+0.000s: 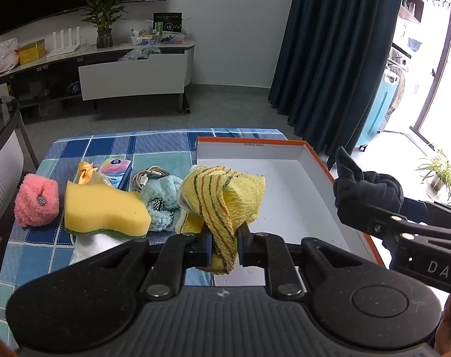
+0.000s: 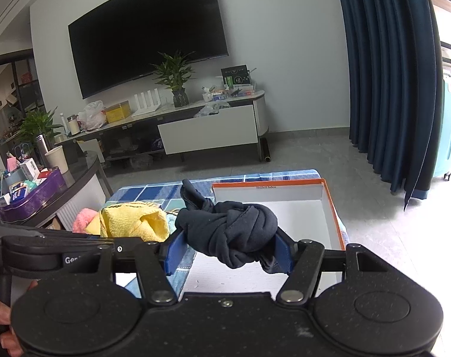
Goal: Organize soft objects
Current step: 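Move both held cloths over the white box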
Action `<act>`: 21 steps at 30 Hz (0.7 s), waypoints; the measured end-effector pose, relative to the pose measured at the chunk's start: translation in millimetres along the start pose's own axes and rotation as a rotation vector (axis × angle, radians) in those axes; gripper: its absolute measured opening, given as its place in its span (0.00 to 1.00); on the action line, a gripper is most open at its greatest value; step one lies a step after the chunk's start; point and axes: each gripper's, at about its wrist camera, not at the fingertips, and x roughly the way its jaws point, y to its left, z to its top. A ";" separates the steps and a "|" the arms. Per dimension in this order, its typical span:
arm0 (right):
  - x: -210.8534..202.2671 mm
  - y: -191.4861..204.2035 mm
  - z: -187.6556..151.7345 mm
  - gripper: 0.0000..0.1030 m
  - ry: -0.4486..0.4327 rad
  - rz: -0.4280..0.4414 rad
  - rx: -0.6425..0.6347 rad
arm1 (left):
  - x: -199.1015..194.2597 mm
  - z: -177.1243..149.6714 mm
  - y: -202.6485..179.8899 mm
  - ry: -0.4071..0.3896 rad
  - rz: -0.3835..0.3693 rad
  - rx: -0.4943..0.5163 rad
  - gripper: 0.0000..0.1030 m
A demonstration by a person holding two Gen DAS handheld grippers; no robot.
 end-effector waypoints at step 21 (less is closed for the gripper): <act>66.2 -22.1 29.5 0.72 0.087 -0.043 0.035 | 48.1 44.3 1.3 0.082 -0.026 0.011 0.17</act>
